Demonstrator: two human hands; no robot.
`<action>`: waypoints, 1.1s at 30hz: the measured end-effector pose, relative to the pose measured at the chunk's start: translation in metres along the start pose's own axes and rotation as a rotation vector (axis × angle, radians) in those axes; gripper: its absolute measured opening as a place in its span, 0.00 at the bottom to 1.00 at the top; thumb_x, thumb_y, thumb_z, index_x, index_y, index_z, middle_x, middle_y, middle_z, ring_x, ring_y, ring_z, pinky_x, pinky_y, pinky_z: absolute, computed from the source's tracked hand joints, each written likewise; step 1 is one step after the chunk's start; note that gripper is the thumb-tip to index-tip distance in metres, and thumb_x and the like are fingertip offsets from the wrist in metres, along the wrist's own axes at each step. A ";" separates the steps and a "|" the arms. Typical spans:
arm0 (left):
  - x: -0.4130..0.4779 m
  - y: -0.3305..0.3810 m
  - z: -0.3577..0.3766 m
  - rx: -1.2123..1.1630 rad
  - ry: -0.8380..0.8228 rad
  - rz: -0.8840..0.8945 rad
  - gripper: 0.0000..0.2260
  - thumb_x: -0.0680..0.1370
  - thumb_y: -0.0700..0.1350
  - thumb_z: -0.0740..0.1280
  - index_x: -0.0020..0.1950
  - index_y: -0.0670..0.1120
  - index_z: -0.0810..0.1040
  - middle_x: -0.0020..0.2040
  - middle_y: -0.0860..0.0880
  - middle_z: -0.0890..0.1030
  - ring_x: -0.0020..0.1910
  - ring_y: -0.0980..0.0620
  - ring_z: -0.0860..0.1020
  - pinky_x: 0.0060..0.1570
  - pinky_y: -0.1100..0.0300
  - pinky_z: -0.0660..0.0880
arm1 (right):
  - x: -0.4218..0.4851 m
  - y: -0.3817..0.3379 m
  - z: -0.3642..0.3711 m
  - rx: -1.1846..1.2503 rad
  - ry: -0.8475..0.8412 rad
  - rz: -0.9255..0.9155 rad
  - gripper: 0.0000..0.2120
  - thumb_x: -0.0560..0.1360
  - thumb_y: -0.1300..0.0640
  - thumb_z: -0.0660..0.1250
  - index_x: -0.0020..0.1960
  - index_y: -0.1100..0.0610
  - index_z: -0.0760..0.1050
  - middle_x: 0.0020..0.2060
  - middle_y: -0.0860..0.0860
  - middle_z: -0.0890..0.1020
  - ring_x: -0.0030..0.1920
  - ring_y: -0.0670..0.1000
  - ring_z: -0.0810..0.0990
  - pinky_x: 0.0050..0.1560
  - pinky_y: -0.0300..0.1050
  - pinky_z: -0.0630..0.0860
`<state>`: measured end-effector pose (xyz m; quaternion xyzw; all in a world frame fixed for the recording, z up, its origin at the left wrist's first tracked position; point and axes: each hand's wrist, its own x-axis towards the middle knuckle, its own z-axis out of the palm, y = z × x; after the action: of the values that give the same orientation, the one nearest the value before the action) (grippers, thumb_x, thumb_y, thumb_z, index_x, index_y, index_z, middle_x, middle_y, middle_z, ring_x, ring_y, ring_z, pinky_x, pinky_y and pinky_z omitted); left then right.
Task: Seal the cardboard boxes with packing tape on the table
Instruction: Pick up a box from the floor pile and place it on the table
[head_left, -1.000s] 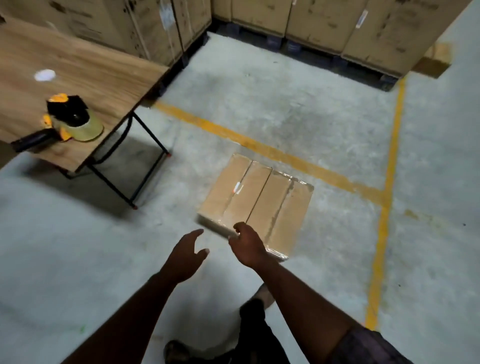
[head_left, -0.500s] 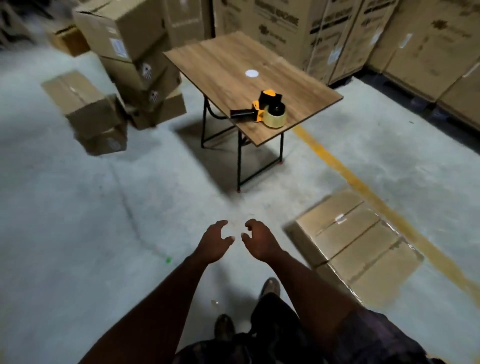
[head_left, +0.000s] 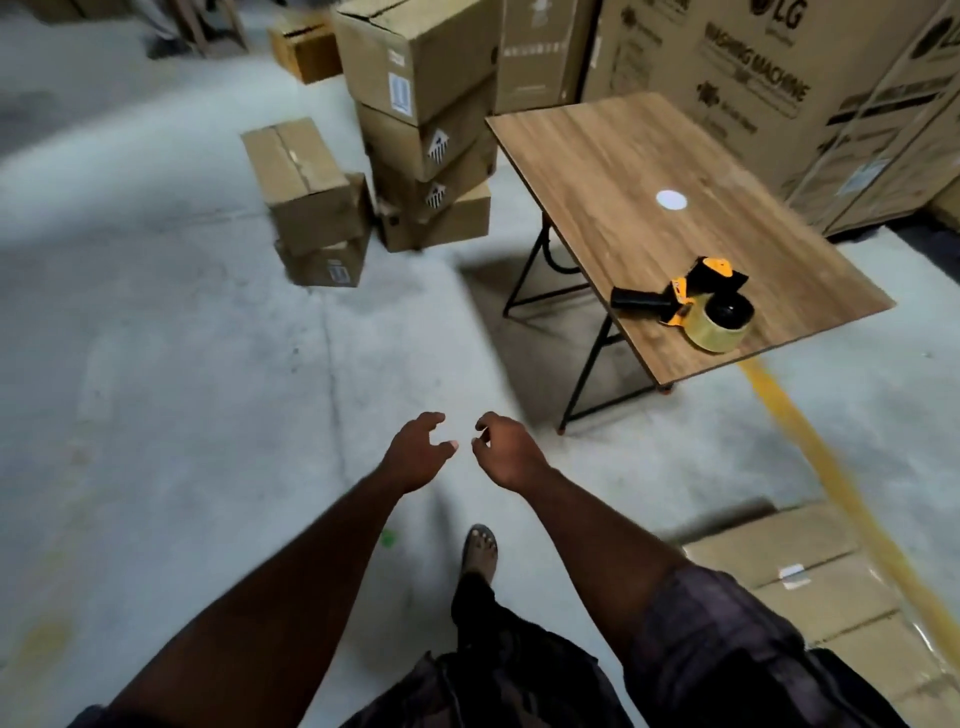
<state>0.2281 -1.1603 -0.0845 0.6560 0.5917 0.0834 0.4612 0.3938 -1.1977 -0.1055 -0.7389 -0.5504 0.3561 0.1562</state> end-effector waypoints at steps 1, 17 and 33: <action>0.016 0.001 -0.012 0.039 0.025 0.004 0.22 0.79 0.45 0.71 0.72 0.43 0.72 0.69 0.45 0.75 0.65 0.46 0.75 0.66 0.56 0.69 | 0.019 -0.009 -0.004 -0.015 -0.017 -0.011 0.16 0.80 0.52 0.63 0.66 0.55 0.74 0.58 0.54 0.81 0.59 0.56 0.79 0.59 0.48 0.76; 0.232 0.010 -0.140 0.200 0.134 0.005 0.15 0.79 0.43 0.69 0.66 0.44 0.78 0.61 0.44 0.79 0.60 0.46 0.77 0.61 0.60 0.67 | 0.277 -0.109 -0.036 -0.222 -0.150 -0.182 0.15 0.81 0.51 0.63 0.65 0.55 0.74 0.61 0.53 0.78 0.62 0.54 0.76 0.60 0.47 0.74; 0.521 0.018 -0.384 -0.056 0.158 -0.065 0.11 0.78 0.44 0.71 0.60 0.44 0.80 0.56 0.47 0.83 0.57 0.49 0.80 0.60 0.61 0.71 | 0.595 -0.299 -0.061 -0.112 -0.031 -0.106 0.11 0.79 0.54 0.66 0.59 0.56 0.78 0.56 0.54 0.82 0.56 0.55 0.80 0.57 0.45 0.76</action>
<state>0.1382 -0.5193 -0.0844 0.6145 0.6448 0.1364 0.4336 0.3102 -0.5346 -0.0875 -0.7107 -0.6100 0.3275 0.1249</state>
